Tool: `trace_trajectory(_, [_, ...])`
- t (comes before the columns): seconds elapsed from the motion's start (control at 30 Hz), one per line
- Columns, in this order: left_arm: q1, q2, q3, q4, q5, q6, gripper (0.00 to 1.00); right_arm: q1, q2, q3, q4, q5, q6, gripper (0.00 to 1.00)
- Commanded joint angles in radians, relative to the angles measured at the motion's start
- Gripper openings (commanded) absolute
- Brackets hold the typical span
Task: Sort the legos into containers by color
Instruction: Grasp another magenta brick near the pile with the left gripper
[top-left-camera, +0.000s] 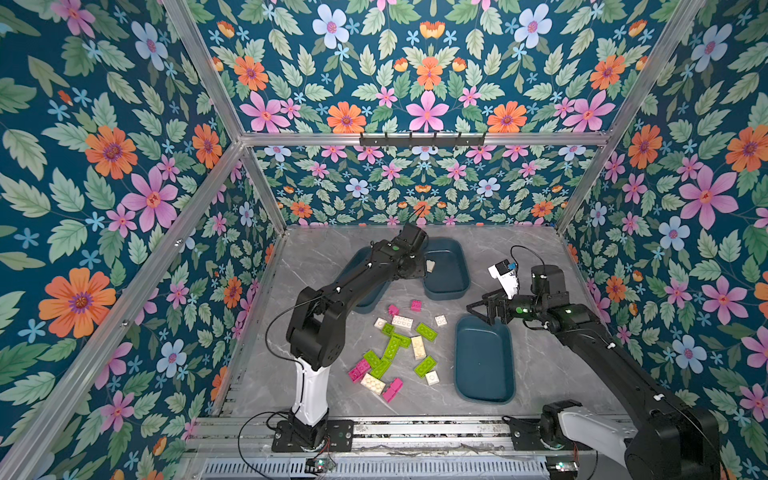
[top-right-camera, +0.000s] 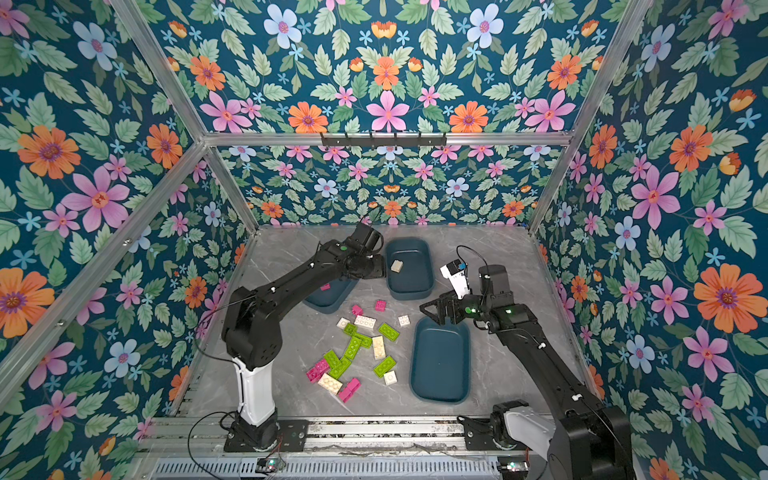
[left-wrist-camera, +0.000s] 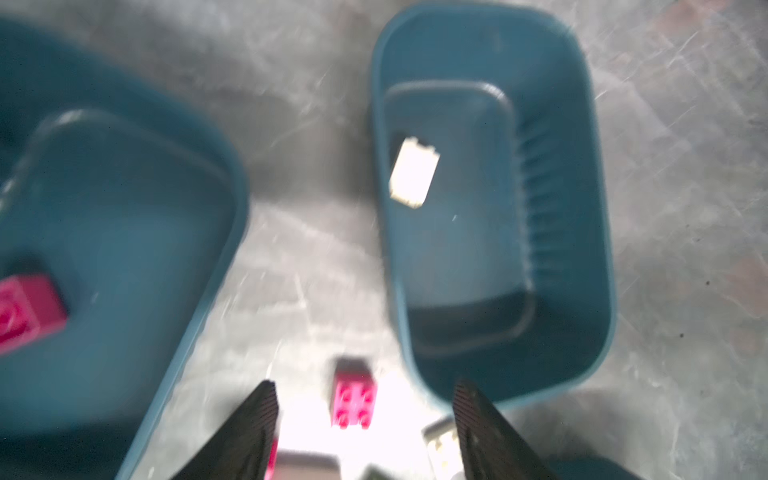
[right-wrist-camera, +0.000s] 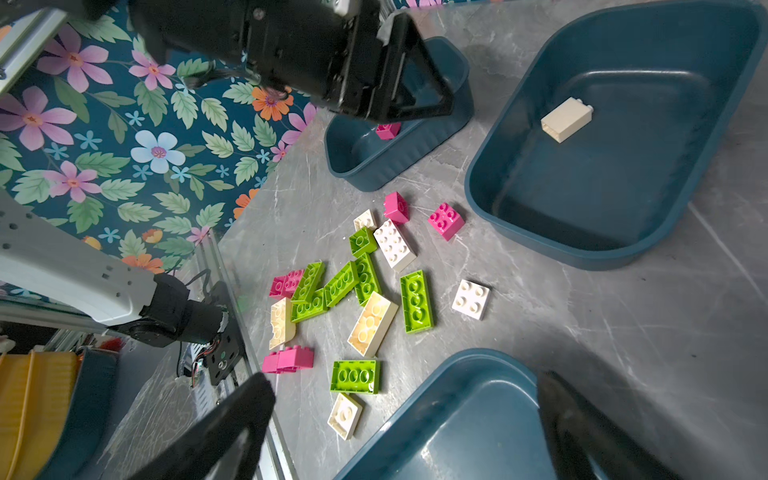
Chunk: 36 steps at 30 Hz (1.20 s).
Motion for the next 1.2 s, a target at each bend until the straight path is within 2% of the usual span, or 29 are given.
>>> trace_trajectory(0.0, [-0.011,-0.081,-0.114,-0.040,-0.089,-0.116,0.70,0.000,0.009,0.007,-0.002,-0.044,-0.006,0.99])
trace_trajectory(0.13, [-0.017,-0.144,-0.256,-0.031,-0.114,-0.198,0.67,0.000,0.019,0.003,-0.005,-0.067,-0.013,0.99])
trace_trajectory(0.23, [-0.016,-0.136,-0.307,0.002,-0.117,-0.237,0.65,0.000,0.026,0.000,-0.002,-0.079,-0.015,0.99])
trace_trajectory(0.47, [-0.014,-0.030,-0.296,0.037,-0.169,-0.296,0.56,0.000,0.038,-0.017,0.008,-0.072,-0.015,0.99])
trace_trajectory(0.73, [-0.015,0.027,-0.317,0.096,-0.140,-0.322,0.52,0.000,0.038,-0.034,0.014,-0.069,-0.017,0.99])
trace_trajectory(0.87, [-0.016,0.053,-0.317,0.112,-0.122,-0.324,0.41,0.001,0.042,-0.034,0.011,-0.069,-0.019,0.99])
trace_trajectory(1.07, [-0.016,0.047,-0.297,0.079,-0.144,-0.297,0.15,0.000,0.036,-0.029,0.000,-0.056,-0.025,0.99])
trace_trajectory(1.17, [-0.015,0.033,-0.265,0.051,-0.157,-0.266,0.09,0.000,0.037,-0.028,-0.001,-0.052,-0.023,0.99])
